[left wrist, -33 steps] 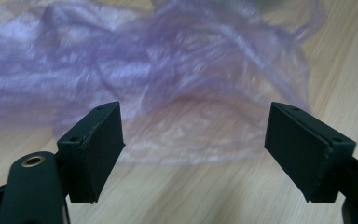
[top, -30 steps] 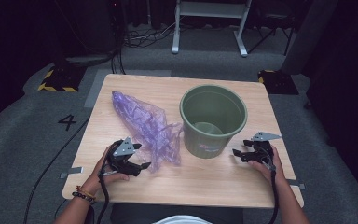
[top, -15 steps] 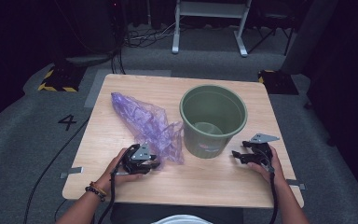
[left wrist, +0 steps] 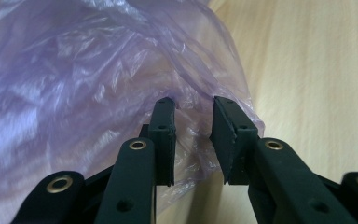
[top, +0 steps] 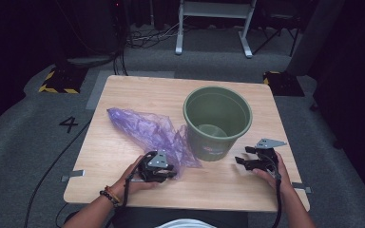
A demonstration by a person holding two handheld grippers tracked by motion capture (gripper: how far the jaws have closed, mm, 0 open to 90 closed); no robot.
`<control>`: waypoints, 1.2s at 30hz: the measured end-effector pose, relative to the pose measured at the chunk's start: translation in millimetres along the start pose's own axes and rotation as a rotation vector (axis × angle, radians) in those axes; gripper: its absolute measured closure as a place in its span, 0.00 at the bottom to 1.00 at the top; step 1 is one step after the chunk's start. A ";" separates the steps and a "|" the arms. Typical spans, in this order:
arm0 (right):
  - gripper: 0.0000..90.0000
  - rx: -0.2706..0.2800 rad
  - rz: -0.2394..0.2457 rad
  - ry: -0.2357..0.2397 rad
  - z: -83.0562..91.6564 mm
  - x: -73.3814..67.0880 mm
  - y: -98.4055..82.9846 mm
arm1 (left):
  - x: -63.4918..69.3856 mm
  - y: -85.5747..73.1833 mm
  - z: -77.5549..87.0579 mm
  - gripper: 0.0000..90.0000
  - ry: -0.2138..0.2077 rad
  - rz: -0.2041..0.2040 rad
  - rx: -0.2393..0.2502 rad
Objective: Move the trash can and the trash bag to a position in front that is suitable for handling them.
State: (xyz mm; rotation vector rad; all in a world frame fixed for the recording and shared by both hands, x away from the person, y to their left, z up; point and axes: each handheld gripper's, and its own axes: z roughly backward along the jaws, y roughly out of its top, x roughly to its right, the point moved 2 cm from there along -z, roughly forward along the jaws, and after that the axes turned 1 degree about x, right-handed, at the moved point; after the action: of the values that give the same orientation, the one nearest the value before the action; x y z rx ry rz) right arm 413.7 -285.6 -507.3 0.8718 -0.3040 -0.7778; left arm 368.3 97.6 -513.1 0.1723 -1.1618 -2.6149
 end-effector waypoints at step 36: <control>0.34 0.020 0.037 -0.023 2.4 -7.2 -8.1 | -55.0 -18.5 98.7 0.20 0.329 0.107 0.107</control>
State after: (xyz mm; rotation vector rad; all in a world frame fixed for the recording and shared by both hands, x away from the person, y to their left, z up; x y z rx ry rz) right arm 403.5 -285.0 -511.7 0.8746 -0.3481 -0.7518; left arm 395.6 195.6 -460.8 0.5251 -1.1566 -2.3204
